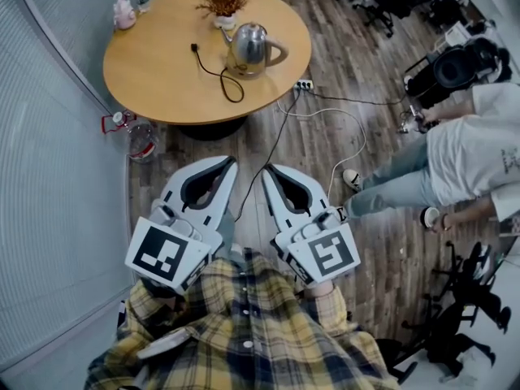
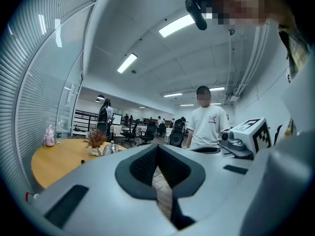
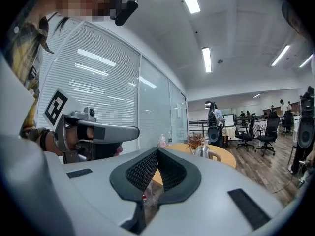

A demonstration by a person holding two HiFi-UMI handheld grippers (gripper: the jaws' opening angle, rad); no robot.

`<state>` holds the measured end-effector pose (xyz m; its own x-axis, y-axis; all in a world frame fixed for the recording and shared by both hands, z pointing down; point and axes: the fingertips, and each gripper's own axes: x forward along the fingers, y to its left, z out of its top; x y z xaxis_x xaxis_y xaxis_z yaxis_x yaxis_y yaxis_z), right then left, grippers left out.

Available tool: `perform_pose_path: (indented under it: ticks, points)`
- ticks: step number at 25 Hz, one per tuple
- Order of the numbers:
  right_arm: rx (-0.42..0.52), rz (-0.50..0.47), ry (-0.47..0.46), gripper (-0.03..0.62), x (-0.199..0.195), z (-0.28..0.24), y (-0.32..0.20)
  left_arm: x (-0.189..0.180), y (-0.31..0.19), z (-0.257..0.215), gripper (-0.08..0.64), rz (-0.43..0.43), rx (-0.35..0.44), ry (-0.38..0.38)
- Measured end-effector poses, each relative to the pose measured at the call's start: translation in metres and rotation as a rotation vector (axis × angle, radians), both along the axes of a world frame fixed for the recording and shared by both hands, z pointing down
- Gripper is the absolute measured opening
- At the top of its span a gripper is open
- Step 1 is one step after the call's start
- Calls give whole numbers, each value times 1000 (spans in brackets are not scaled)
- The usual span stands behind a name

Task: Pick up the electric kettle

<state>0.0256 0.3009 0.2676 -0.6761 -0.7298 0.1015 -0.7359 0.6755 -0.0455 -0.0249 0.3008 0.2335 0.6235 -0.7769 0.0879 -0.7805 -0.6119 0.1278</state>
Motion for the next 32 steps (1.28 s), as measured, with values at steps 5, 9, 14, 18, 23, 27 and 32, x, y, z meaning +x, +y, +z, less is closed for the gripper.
perform_pose_path:
  ticks: [5,9,14,18,23,27,32]
  points:
    - [16,28,-3,30,-2,0,-51,-1,-53,2,3,30,1,7]
    - [7,41,13,31,-12,-2,-97,-7,-99,2,3,62,1,19]
    - [16,67,9,31,-27,-7,-151,-25,-151,-3,3,80,10,18]
    - [15,86,13,31,-41,-6,-184,-42,-184,-1,3,86,10,5]
    - [2,109,15,31,-52,-2,-209,-53,-210,5,3,101,-9,10]
    - [-10,128,23,31,-52,2,-222,-56,-224,9,3,113,-21,20]
    - [-12,136,24,31,-51,5,-242,-58,-244,13,3,112,-28,17]
